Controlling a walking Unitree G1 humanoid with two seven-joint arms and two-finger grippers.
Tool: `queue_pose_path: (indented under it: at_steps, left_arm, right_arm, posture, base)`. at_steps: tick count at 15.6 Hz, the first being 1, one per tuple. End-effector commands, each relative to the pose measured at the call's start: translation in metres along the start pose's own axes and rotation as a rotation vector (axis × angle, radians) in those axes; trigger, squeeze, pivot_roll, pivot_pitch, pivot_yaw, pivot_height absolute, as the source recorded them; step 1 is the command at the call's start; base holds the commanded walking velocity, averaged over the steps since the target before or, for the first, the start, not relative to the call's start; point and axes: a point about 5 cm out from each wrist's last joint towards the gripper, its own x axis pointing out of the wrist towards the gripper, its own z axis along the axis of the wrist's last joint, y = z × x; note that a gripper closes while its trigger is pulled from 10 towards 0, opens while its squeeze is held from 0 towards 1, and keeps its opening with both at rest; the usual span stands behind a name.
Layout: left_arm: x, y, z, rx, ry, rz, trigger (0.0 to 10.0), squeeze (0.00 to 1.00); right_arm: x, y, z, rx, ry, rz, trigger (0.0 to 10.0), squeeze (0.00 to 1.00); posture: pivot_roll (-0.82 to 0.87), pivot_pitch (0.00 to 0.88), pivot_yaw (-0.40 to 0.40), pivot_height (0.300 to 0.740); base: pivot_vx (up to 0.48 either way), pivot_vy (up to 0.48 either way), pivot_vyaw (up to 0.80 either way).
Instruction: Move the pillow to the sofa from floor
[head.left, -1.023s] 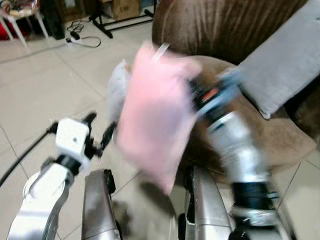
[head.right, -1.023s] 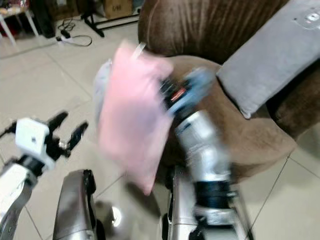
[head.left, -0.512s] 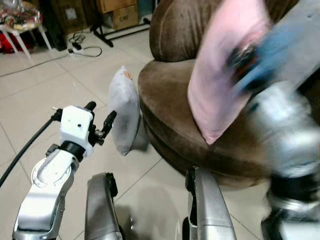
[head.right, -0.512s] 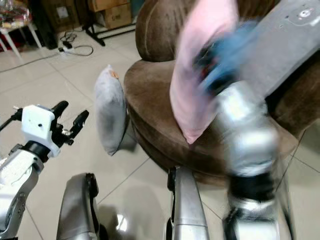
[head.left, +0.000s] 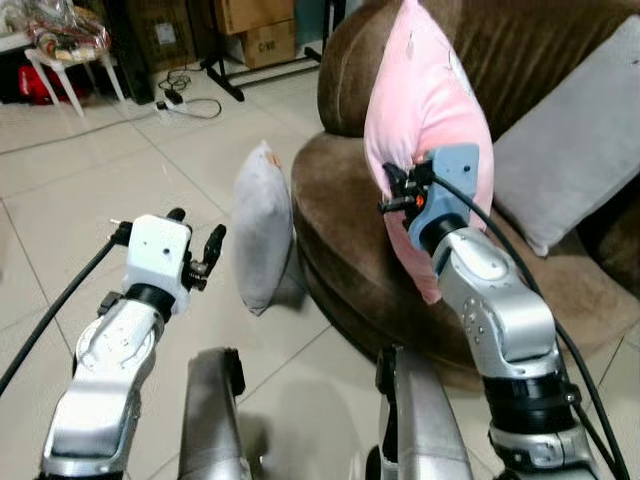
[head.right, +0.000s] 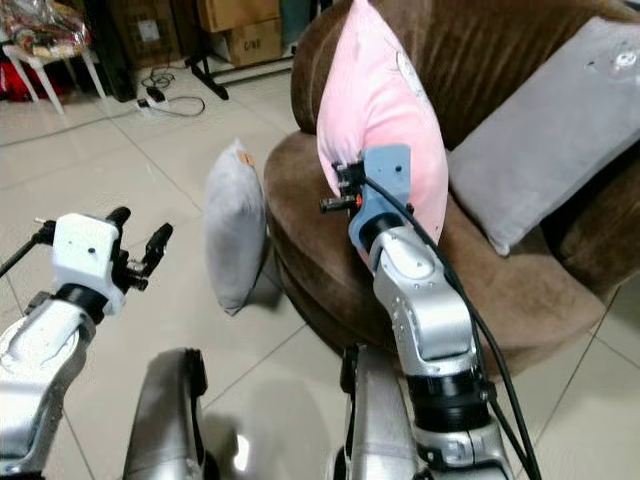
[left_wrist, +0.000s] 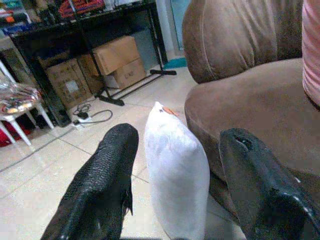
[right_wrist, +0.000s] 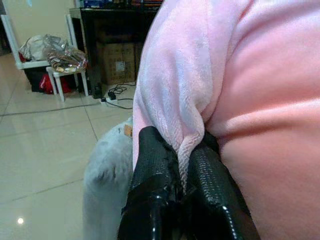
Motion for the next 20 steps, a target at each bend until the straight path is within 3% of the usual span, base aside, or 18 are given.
queue_pose_path:
  at_steps: [1, 11, 20]
  left_arm:
    - [0.002, -0.004, -0.001, 0.016, 0.008, -0.009, 10.0, 0.0]
    - [0.001, 0.001, -0.002, -0.035, 0.009, 0.049, 10.0, 0.0]
    - [0.002, 0.002, 0.001, -0.033, -0.006, 0.04, 10.0, 0.0]
  right_arm:
    - [-0.003, -0.009, -0.011, 0.005, 0.043, -0.051, 10.0, 0.0]
    - [-0.019, -0.012, -0.023, 0.069, 0.051, -0.073, 10.0, 0.0]
    - [-0.021, -0.015, -0.025, 0.092, 0.056, -0.087, 10.0, 0.0]
  posture:
    - [-0.09, 0.0, -0.019, 0.536]
    - [-0.09, 0.0, -0.008, 0.636]
    - [-0.09, 0.0, -0.003, 0.721]
  base:
    - [0.0, 0.0, 0.0]
    - [0.0, 0.0, 0.0]
    - [0.0, 0.0, 0.0]
